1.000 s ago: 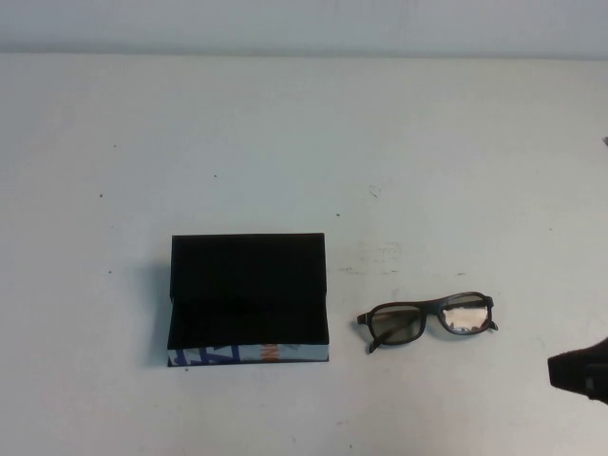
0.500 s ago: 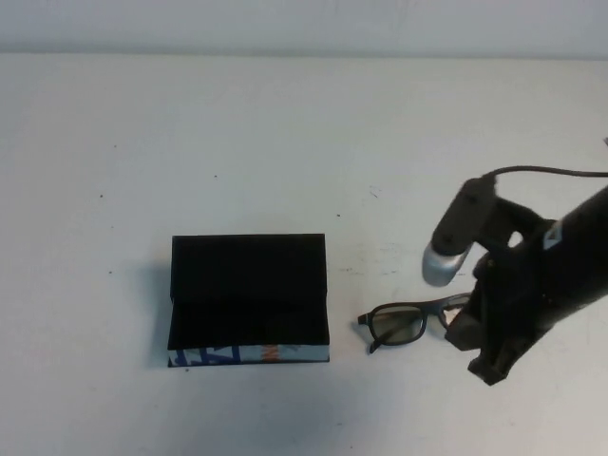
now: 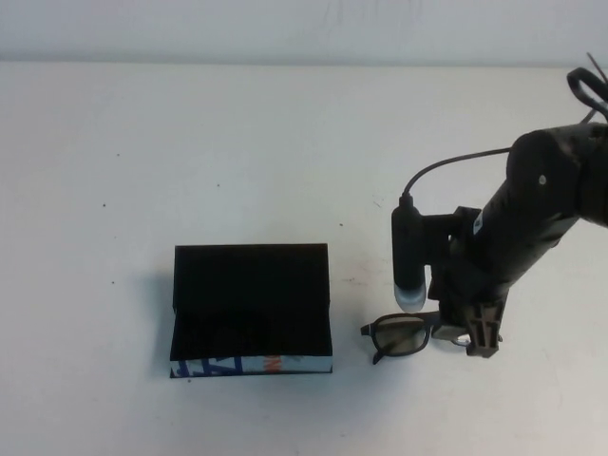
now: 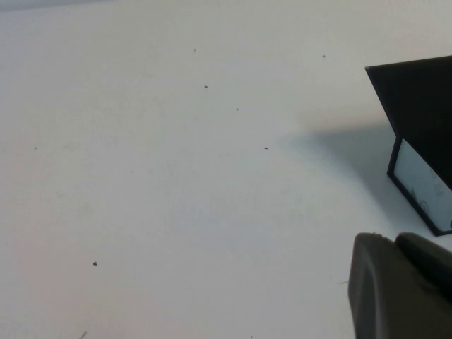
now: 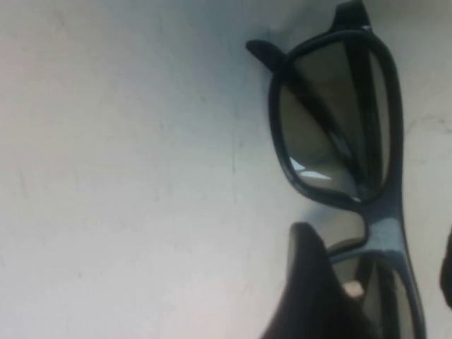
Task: Return glasses to glasses case
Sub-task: Pick up the glasses from the table
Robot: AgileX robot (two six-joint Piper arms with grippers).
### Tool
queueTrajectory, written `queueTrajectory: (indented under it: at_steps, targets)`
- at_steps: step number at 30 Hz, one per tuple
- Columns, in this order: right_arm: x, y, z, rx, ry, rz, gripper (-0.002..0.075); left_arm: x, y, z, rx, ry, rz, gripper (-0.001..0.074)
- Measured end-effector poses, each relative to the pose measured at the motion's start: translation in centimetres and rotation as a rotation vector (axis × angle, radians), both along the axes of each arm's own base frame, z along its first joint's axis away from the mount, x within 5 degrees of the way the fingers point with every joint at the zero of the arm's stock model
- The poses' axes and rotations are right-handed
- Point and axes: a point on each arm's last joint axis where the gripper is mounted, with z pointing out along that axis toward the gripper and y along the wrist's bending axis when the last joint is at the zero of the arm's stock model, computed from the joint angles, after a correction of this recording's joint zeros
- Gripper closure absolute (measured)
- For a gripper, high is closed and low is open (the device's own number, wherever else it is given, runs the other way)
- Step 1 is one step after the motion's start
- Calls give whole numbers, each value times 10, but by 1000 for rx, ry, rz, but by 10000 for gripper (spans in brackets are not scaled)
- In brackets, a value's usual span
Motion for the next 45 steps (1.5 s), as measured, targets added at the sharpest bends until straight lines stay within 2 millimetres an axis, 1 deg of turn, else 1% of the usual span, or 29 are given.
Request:
queueTrajectory:
  at_steps: [2,5,10,14,23,40,45]
  targets:
    - [8,3,-5,-21,-3,29,372,0,0,0,0,0,0,734]
    - [17,5,-12,-56,3,79,356,0,0,0,0,0,0,734]
    - [29,9,-20,-90,12,110,351,0,0,0,0,0,0,734]
    - [35,10,-27,-124,26,126,350,0,0,0,0,0,0,734]
    - [38,11,-39,-138,46,128,350,0,0,0,0,0,0,734]
    - [40,11,-39,-135,37,129,350,0,0,0,0,0,0,735]
    - [40,12,-45,-144,47,154,350,0,0,0,0,0,0,735]
